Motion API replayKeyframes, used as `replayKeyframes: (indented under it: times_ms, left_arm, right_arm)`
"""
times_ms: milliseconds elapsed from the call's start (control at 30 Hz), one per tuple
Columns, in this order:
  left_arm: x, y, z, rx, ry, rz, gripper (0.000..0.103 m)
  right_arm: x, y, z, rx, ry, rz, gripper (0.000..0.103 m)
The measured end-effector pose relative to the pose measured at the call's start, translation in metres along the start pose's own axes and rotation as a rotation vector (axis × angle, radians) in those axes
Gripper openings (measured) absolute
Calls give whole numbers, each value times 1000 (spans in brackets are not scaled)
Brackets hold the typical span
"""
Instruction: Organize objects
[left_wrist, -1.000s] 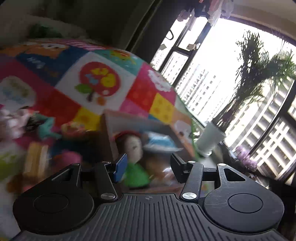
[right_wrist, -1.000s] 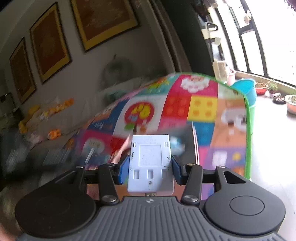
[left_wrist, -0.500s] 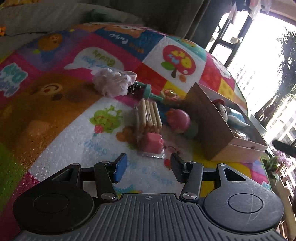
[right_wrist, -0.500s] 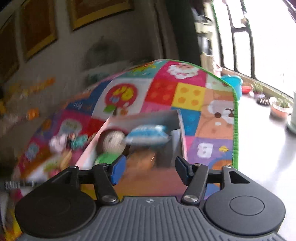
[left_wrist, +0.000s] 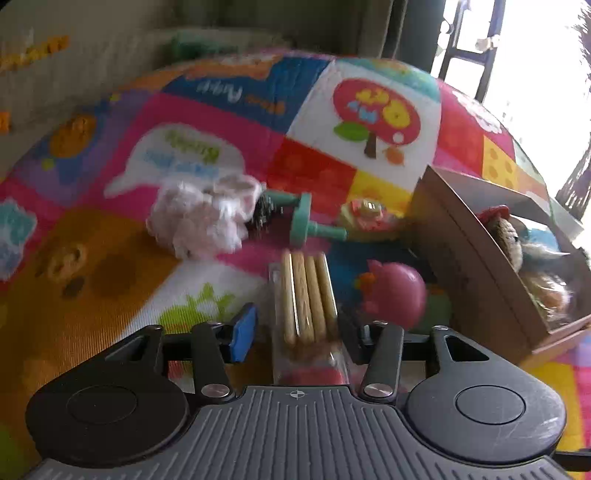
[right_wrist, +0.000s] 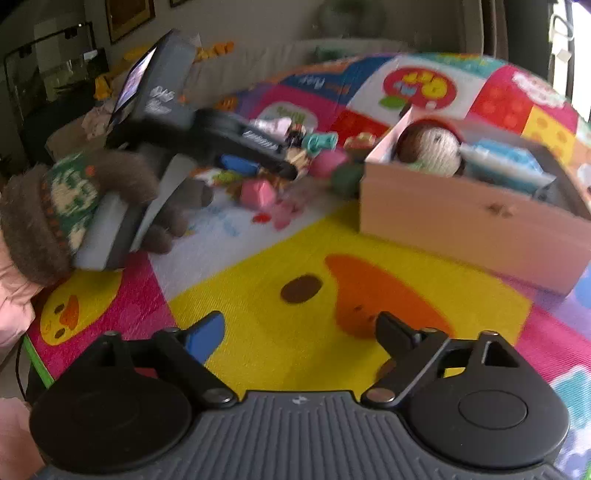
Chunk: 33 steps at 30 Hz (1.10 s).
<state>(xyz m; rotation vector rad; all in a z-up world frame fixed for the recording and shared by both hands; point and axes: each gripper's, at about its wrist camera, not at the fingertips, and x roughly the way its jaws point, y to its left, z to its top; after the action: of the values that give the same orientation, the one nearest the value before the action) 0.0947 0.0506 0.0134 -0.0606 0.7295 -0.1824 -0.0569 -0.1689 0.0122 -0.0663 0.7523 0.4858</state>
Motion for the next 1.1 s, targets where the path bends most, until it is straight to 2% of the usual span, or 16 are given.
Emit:
replayKeyframes:
  times_ms: [33,67,100,333,467,533,600,700,833,900,967,1067,1100]
  left_arm:
    - [1,-1,-1,11,1,7,50]
    - [-1,-1,-2,18,-1,12,42]
    - [-3,-1,-4,21,3,15,41]
    - [-43,8,-30,14,51,-50,38]
    - [-68,20,-55,12,11,-67,39]
    - [-73,29,-60,-6,-15,-40,39]
    - [-73,38,-59,-33,-29,-24,39]
    - [-70,50,-56,-93,-39,-53,39]
    - [-70,51,-59,-87,-56,-62,40]
    - [-70,52,-60,-79,-60,-66,41]
    - [-71,53,-61,-78,-53,-75,43]
    - [-72,56,-63,-72,-54,-93,43]
    - [-72,57,-64,-71,-54,-98,43]
  right_arm:
    - [1,3,-1,-1,-3,2,103]
    - [3,5,-1,1,4,0,103]
    - [2,8,-2,-4,2,-9,103]
    - [8,16,0,-23,17,-45,103]
    - [13,16,3,-55,37,-50,103]
    - [15,16,8,-63,63,-46,103]
    - [16,14,20,-47,87,-8,103]
    - [9,19,47,-85,20,-37,94]
    - [19,34,98,-181,-35,-72,81]
    - [39,40,122,-215,-28,-100,80]
    - [69,45,144,-249,-11,-178,80]
    - [117,41,164,-242,74,-259,68]
    - [129,38,166,-239,104,-272,60]
